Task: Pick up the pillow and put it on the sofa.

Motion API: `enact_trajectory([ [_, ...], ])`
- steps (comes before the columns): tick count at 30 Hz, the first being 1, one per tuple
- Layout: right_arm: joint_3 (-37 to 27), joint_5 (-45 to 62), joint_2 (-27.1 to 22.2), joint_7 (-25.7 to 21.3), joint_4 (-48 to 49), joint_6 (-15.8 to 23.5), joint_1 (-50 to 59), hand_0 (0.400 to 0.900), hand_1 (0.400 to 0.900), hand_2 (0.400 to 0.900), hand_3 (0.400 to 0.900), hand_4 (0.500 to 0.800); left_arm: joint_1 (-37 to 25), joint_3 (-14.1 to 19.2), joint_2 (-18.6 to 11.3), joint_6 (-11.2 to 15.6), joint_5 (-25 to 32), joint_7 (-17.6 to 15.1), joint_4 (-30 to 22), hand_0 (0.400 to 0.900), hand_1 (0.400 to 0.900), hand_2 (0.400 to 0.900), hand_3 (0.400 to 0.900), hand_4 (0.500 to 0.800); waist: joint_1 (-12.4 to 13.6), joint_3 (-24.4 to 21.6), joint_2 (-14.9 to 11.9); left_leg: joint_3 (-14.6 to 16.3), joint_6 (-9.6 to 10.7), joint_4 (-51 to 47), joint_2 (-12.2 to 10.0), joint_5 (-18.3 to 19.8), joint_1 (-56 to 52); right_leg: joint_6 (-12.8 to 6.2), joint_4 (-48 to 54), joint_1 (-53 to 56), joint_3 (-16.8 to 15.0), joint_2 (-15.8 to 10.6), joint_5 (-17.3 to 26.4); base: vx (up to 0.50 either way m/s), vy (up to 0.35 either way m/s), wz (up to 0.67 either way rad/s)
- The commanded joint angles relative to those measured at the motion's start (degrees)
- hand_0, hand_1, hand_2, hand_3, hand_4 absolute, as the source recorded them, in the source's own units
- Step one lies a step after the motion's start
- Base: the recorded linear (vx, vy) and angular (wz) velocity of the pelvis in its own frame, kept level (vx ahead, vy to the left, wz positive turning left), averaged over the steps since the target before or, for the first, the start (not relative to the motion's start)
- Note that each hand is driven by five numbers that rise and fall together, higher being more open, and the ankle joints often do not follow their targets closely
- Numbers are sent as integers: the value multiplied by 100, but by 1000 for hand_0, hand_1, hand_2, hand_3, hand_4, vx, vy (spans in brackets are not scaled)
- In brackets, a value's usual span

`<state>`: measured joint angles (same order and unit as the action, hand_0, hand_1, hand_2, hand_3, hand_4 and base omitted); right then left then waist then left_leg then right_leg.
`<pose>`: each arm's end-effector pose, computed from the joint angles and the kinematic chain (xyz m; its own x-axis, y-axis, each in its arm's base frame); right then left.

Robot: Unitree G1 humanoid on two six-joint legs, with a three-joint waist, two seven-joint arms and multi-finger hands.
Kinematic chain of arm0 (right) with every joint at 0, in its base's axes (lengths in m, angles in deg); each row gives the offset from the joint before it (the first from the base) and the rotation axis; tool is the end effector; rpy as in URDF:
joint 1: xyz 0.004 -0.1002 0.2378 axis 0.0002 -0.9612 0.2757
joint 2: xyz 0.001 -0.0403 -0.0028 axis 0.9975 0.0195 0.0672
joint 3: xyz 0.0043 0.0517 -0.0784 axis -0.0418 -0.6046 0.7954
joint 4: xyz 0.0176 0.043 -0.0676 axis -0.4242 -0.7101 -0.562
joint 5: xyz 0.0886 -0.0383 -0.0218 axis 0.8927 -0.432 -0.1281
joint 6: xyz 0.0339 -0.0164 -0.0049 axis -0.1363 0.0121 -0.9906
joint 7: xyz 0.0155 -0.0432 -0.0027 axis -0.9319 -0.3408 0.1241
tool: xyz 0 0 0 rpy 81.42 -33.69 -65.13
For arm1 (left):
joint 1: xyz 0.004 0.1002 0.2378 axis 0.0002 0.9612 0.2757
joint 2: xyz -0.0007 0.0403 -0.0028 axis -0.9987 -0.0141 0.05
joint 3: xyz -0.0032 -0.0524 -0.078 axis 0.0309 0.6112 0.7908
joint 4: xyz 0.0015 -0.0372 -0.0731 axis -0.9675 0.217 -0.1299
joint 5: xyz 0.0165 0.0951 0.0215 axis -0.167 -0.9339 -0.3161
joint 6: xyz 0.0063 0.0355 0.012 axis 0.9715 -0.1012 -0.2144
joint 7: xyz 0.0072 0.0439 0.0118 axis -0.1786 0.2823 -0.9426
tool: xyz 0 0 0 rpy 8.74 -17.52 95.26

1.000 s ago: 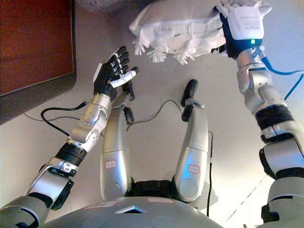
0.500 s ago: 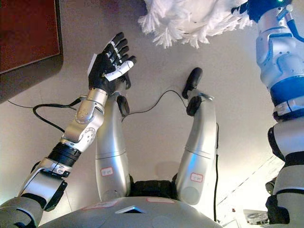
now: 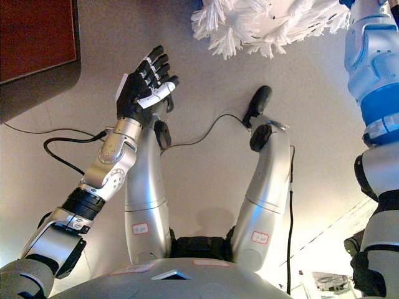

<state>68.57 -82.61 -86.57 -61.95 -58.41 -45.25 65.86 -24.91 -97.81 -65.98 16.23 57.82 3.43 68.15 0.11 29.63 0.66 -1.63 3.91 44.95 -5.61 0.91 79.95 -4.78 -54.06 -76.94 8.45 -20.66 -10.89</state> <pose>0.3393 -0.2576 0.2594 0.8273 -0.0142 0.5616 0.5562 -0.1203 -0.8223 0.2582 0.1604 0.0940 0.9734 -0.1610 0.1629 0.1743 0.9821 -0.0713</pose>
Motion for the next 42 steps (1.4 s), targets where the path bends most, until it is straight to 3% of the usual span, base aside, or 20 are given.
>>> enact_trajectory([
  [1, 267, 171, -75, -12, 394, 153, 231, 400, 400, 400, 400, 500, 262, 18, 116, 400, 15, -1, -591, 900, 900, 900, 900, 800, 108, -229, -21, -253, 338, 414, -79, 938, -399, -368, 297, 88, -59, 131, 214, 0, 0, 0],
  [8, -26, 291, -89, -76, 831, 208, 10, 400, 400, 400, 400, 500, 334, 183, 220, 409, -2, -98, -516, 900, 900, 900, 900, 800, 68, -298, -28, -253, 347, 356, -65, 904, -439, -382, 306, 98, -94, 134, 220, 0, 0, 0],
  [13, -553, 215, -167, -222, 1427, 152, -449, 400, 400, 400, 400, 500, 492, 760, 448, 389, -473, -711, -266, 900, 900, 900, 900, 800, 47, -365, -37, -220, 341, 215, -83, 873, -640, -413, 432, 300, -84, 134, 280, 0, 0, 0],
  [20, -1415, -32, -177, -391, 2484, 133, -1302, 400, 400, 400, 400, 500, 380, 946, 588, 87, -1305, -1091, 335, 900, 900, 900, 900, 800, -63, -409, -53, -131, 308, -401, -166, 709, -1459, -472, 1023, 1189, 9, 164, 494, -13, 4, 1],
  [21, -1517, -37, -161, -387, 2595, 136, -1435, 400, 400, 400, 400, 500, 357, 910, 585, 26, -1368, -1060, 427, 900, 900, 900, 900, 800, -85, -382, -60, -102, 264, -548, -153, 496, -1583, -420, 1223, 1357, 46, 155, 704, -88, 23, 3],
  [28, -2157, -106, -84, -312, 3612, 266, -2253, 400, 400, 400, 400, 500, 294, 687, 574, -230, -1826, -760, 995, 900, 900, 900, 900, 800, -218, -417, -172, -24, 278, -1423, -138, 300, -3002, -489, 2332, 2909, 163, 255, 1033, 18, 6, -1],
  [35, -2700, -140, 78, -104, 4378, 446, -3212, 400, 400, 400, 400, 500, 567, 663, 527, -294, -1993, -382, 1096, 900, 900, 900, 900, 800, -270, -605, -293, 47, 296, -2311, -188, 101, -4504, -557, 3486, 4566, 376, 367, 1388, 74, -10, 2],
  [42, -3124, -178, 224, 180, 5120, 661, -4069, 400, 400, 400, 400, 500, 1088, 786, 565, -414, -2239, 36, 1193, 900, 900, 900, 900, 800, -255, -1100, -436, 256, 346, -3419, -271, -215, -5865, -718, 4699, 5964, 570, 407, 1871, 94, 12, -2],
])
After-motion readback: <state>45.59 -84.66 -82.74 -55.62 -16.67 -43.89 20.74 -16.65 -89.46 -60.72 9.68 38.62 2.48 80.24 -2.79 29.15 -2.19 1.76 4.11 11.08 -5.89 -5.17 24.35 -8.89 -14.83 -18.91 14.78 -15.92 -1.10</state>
